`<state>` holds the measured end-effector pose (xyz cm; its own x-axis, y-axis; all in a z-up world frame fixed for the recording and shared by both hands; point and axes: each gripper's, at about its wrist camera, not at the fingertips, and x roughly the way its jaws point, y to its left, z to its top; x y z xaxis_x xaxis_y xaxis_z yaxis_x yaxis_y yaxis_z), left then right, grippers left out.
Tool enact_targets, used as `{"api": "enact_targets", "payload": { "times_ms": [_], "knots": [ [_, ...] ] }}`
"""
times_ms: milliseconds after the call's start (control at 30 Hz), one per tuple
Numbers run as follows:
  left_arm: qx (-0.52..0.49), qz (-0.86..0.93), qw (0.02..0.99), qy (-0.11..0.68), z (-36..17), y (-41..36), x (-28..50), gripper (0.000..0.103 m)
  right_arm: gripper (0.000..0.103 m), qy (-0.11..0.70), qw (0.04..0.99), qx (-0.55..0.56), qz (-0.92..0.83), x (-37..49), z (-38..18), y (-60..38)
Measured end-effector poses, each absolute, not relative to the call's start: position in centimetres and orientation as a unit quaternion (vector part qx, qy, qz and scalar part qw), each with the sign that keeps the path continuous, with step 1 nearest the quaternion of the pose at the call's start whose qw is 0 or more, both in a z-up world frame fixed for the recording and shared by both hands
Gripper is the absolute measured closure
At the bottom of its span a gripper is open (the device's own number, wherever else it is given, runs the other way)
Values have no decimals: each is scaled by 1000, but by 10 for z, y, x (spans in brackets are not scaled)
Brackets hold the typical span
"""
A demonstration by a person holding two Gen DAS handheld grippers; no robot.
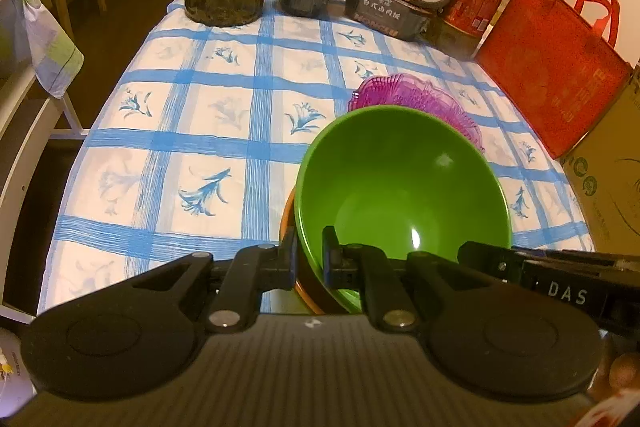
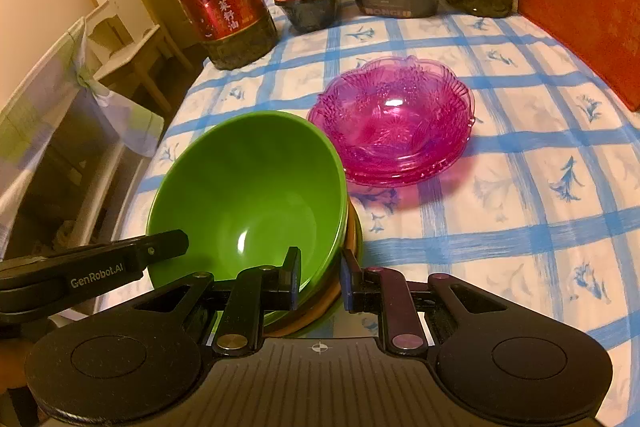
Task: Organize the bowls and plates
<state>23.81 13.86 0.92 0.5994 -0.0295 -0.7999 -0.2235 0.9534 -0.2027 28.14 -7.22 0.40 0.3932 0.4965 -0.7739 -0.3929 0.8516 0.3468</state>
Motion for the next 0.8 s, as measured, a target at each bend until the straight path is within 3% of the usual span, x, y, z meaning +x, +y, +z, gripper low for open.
{"api": "enact_targets", "payload": {
  "times_ms": [800],
  "knots": [
    [-128, 59, 890, 433, 8, 138, 232, 89, 80, 470, 839, 40, 271, 281, 1, -72]
  ]
}}
